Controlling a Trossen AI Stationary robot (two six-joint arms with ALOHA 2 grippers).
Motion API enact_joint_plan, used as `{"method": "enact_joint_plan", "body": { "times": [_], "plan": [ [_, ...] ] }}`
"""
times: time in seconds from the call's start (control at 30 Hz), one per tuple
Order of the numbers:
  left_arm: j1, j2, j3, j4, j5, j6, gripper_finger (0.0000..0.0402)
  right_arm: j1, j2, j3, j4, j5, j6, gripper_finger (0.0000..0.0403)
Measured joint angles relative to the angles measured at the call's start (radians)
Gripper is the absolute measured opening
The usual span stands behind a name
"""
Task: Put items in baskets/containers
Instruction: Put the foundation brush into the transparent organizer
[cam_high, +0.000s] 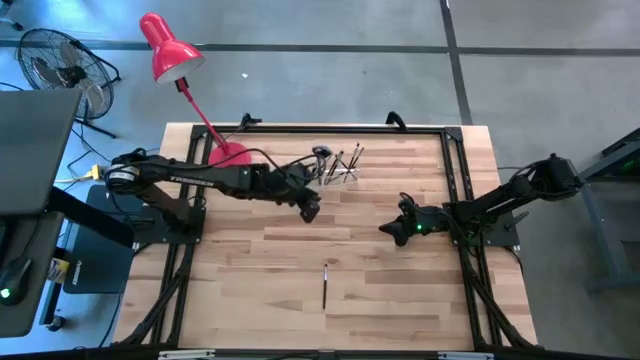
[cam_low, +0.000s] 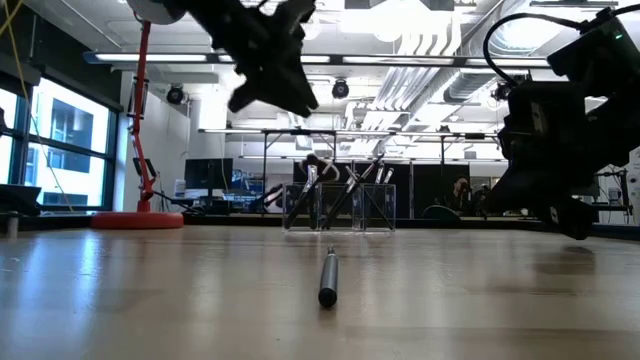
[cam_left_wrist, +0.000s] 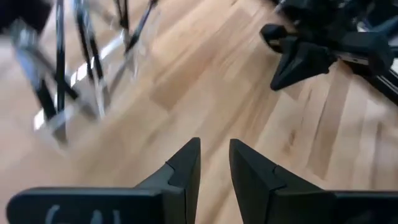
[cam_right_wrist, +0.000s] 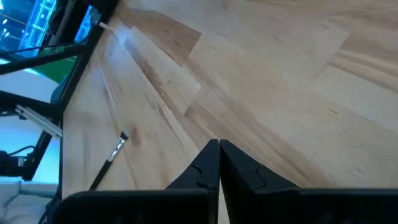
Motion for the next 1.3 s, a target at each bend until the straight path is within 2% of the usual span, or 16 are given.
{"method": "enact_joint_plan", "body": {
  "times": [0.17, 0.43, 0.8, 1.03, 1.3],
  "plan": [
    [-0.080, 0.026, 0.080, -0.155, -0.020, -0.260, 0.0083, 0.000, 0.000, 0.000, 0.000, -0.005, 0.003, 0.0002],
    [-0.218, 0.102, 0.097, -0.186, -0.020, -0.470, 0.0083, 0.001, 0.000, 0.000, 0.008, -0.026, 0.024, 0.0001],
    [-0.351, 0.117, 0.098, -0.249, -0.046, -0.651, 0.0083, 0.001, 0.000, 0.000, -0.037, -0.070, 0.026, 0.0002],
    [-0.426, 0.117, 0.098, -0.247, -0.001, -0.746, 0.0083, 0.001, 0.000, 0.000, -0.032, -0.058, 0.088, 0.0002],
    [-0.516, 0.117, 0.098, -0.217, -0.127, -0.915, 0.0083, 0.001, 0.000, 0.000, -0.036, -0.061, 0.021, 0.0001]
  ]
}}
